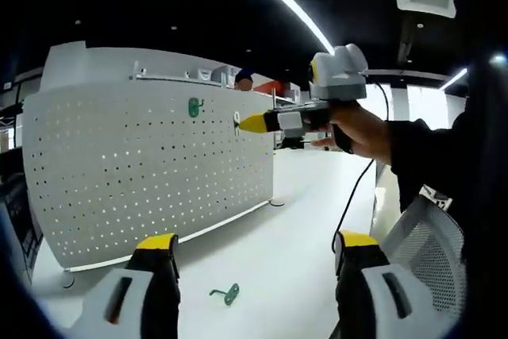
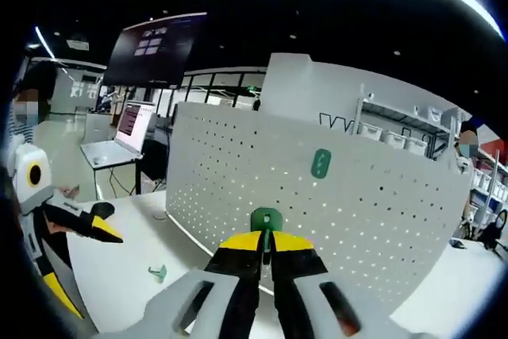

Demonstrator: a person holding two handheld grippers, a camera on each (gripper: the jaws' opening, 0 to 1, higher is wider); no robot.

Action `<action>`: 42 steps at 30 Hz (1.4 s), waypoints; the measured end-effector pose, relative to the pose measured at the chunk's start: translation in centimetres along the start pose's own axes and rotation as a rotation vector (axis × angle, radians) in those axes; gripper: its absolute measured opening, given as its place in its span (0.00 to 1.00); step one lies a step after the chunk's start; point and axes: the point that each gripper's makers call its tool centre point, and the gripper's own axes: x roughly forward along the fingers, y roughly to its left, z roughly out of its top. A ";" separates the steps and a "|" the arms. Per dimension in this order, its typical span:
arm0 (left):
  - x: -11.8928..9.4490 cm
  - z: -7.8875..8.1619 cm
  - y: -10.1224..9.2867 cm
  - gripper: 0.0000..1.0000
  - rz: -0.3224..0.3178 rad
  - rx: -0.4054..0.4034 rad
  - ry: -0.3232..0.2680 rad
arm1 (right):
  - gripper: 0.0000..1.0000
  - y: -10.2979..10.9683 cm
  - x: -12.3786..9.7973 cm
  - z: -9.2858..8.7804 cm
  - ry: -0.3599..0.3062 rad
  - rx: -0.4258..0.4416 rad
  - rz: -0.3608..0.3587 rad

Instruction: Insert the hook assembly into the mounting plate slot until the hook locks in place.

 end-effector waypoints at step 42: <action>0.3 -1.4 0.6 0.78 -0.004 -0.050 0.052 | 0.01 -10.3 8.1 3.2 -0.058 0.156 -0.217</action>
